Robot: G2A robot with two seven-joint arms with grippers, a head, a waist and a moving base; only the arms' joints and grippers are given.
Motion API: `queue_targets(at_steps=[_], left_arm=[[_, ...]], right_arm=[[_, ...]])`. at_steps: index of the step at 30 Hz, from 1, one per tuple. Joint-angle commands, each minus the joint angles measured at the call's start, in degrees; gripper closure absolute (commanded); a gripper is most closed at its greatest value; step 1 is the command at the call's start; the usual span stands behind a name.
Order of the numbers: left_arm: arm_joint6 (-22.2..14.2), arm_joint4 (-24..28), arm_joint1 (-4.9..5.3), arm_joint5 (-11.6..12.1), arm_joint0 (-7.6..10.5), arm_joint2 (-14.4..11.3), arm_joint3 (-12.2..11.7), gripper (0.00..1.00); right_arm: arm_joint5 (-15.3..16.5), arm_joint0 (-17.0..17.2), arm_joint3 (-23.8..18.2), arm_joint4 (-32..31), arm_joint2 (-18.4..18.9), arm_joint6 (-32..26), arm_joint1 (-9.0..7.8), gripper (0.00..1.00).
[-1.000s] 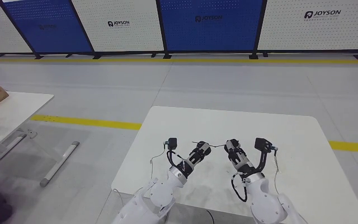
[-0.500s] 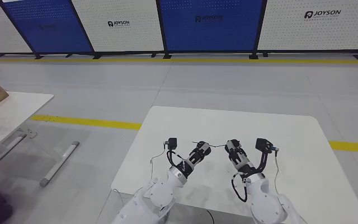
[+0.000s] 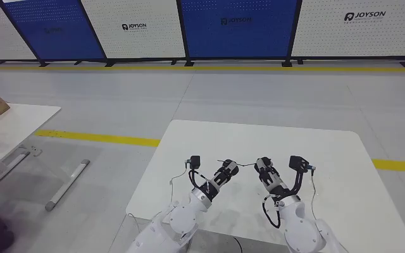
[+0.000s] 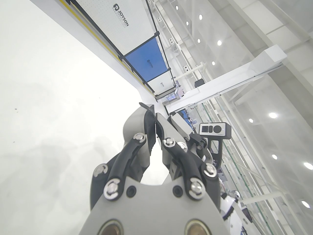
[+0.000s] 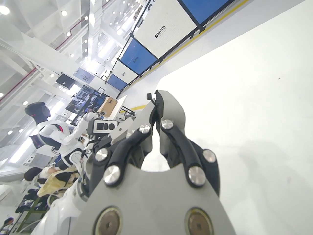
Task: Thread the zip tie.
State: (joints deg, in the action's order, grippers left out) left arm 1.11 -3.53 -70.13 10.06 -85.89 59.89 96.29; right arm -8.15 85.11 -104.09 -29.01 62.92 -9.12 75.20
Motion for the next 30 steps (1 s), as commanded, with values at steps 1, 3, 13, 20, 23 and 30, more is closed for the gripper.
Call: queue_targets(at_steps=[1, 3, 13, 20, 23, 30], left_arm=[[0.0, 0.0, 0.00, 0.0, 0.00, 0.0, 0.0, 1.00], [0.0, 0.0, 0.00, 0.0, 0.00, 0.0, 0.0, 1.00], [0.0, 0.0, 0.00, 0.0, 0.00, 0.0, 0.0, 1.00], [0.0, 0.0, 0.00, 0.0, 0.00, 0.0, 0.0, 1.00], [0.0, 0.0, 0.00, 0.0, 0.00, 0.0, 0.0, 1.00], [0.0, 0.0, 0.00, 0.0, 0.00, 0.0, 0.0, 1.00]], right_arm=[[-0.2, -0.2, 0.2, -0.1, -0.1, -0.3, 0.04, 1.00], [-0.4, -0.5, 0.5, 0.0, -0.2, -0.7, 0.11, 1.00], [-0.4, -1.3, 1.2, -0.3, -0.6, -1.7, 0.34, 1.00], [-0.3, -1.0, 0.7, 0.5, 0.2, -1.3, 0.40, 1.00], [-0.2, -0.8, 0.5, 0.7, 0.7, -1.6, 0.37, 1.00], [-0.2, -0.4, 0.2, 0.5, 0.7, -1.8, 0.42, 1.00]])
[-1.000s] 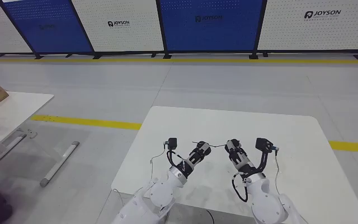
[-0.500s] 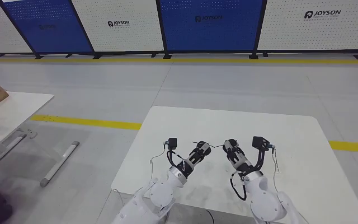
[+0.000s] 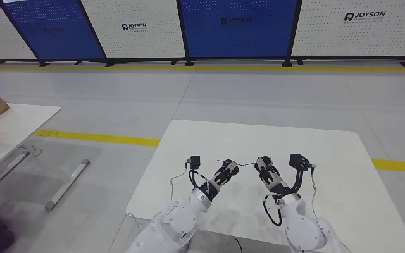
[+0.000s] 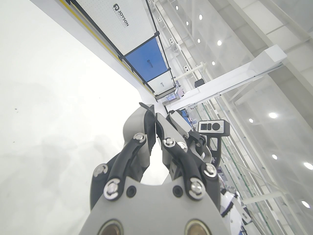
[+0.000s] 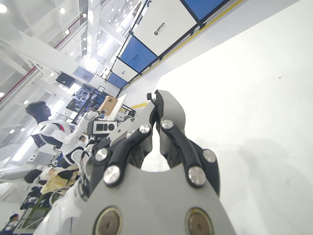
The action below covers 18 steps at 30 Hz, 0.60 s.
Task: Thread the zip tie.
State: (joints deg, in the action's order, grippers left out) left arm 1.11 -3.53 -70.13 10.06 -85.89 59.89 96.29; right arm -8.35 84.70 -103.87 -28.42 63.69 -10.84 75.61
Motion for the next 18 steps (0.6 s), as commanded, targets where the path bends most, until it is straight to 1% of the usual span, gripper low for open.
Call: queue_targets(at_steps=[1, 18], left_arm=[[0.0, 0.0, 0.00, 0.0, 0.00, 0.0, 0.0, 1.00], [0.0, 0.0, 0.00, 0.0, 0.00, 0.0, 0.0, 1.00]], right_arm=[[-0.1, 0.0, 0.0, -0.2, -0.1, -0.1, 0.03, 1.00], [-0.1, 0.8, -0.3, -0.9, -0.2, -0.3, 0.15, 1.00]])
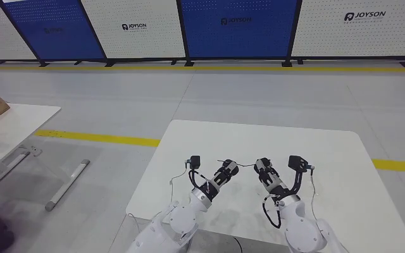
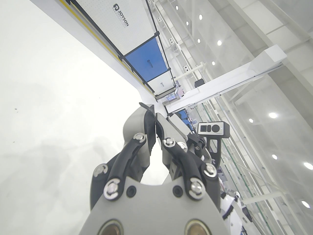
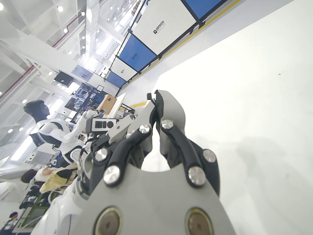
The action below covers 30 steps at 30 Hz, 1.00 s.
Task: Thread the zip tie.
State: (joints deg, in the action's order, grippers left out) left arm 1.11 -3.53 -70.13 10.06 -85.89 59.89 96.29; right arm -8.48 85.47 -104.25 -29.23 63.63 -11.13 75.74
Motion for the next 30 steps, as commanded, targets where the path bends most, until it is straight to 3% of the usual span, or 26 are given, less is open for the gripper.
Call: queue_targets(at_steps=[1, 14, 18, 30], left_arm=[[0.0, 0.0, 0.00, 0.0, 0.00, 0.0, 0.0, 1.00], [0.0, 0.0, 0.00, 0.0, 0.00, 0.0, 0.0, 1.00], [0.0, 0.0, 0.00, 0.0, 0.00, 0.0, 0.0, 1.00], [0.0, 0.9, -0.16, -0.4, -0.05, -0.1, 0.1, 1.00]], right_arm=[[0.0, -0.1, 0.1, -0.1, -0.2, -0.1, 0.05, 1.00], [-0.6, -3.4, 3.8, 1.5, -2.7, -1.5, 0.87, 1.00], [1.1, -3.9, 4.5, 3.9, -2.1, -3.8, 0.86, 1.00], [4.2, -1.7, 3.7, 5.2, 1.4, -1.4, 0.43, 1.00]])
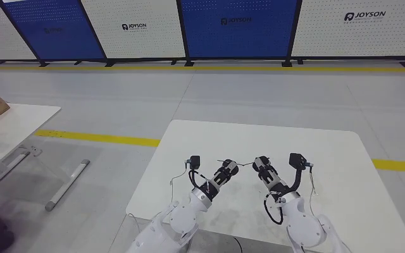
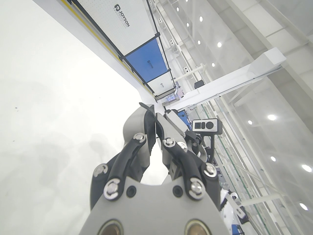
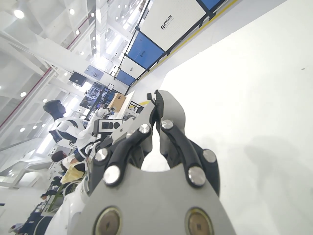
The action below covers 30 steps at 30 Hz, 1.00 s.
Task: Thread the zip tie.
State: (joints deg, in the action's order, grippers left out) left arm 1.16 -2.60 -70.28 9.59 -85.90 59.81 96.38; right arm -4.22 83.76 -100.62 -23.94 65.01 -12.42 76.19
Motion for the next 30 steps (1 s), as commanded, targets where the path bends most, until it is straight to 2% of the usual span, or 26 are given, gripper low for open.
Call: queue_targets(at_steps=[1, 7, 13, 14, 17, 24, 30], left_arm=[[-0.1, -0.2, -0.04, 0.0, -0.07, -0.2, 0.0, 1.00], [0.1, -0.7, -0.21, -0.1, -0.03, -0.6, 0.0, 1.00], [0.5, -1.0, -0.34, 0.0, -0.23, -0.8, -0.1, 1.00], [0.5, -1.1, -0.36, 0.0, -0.23, -0.9, -0.1, 1.00], [0.6, -0.9, -0.47, -0.5, -0.08, -1.0, -0.5, 1.00], [1.1, -1.0, -0.76, -0.8, 0.32, -1.6, -0.9, 1.00], [2.3, -1.0, -0.94, -1.2, 0.15, -1.6, -0.8, 1.00]], right_arm=[[-0.1, 0.1, 0.1, -0.3, 0.1, -0.3, -0.04, 1.00], [0.0, -0.2, 0.6, -0.9, -0.5, -1.3, -0.02, 1.00], [1.9, -0.9, 1.8, -2.1, -0.7, -1.9, -0.09, 0.99], [2.1, -0.9, 1.9, -2.2, -0.7, -1.8, -0.10, 0.86], [3.3, -0.6, 1.8, -2.5, -0.6, -1.5, -0.17, 0.74], [4.9, 0.5, 1.4, -3.7, 0.3, -1.4, -0.47, 0.70], [5.8, 1.4, 0.8, -4.5, 1.1, -1.5, -0.73, 0.75]])
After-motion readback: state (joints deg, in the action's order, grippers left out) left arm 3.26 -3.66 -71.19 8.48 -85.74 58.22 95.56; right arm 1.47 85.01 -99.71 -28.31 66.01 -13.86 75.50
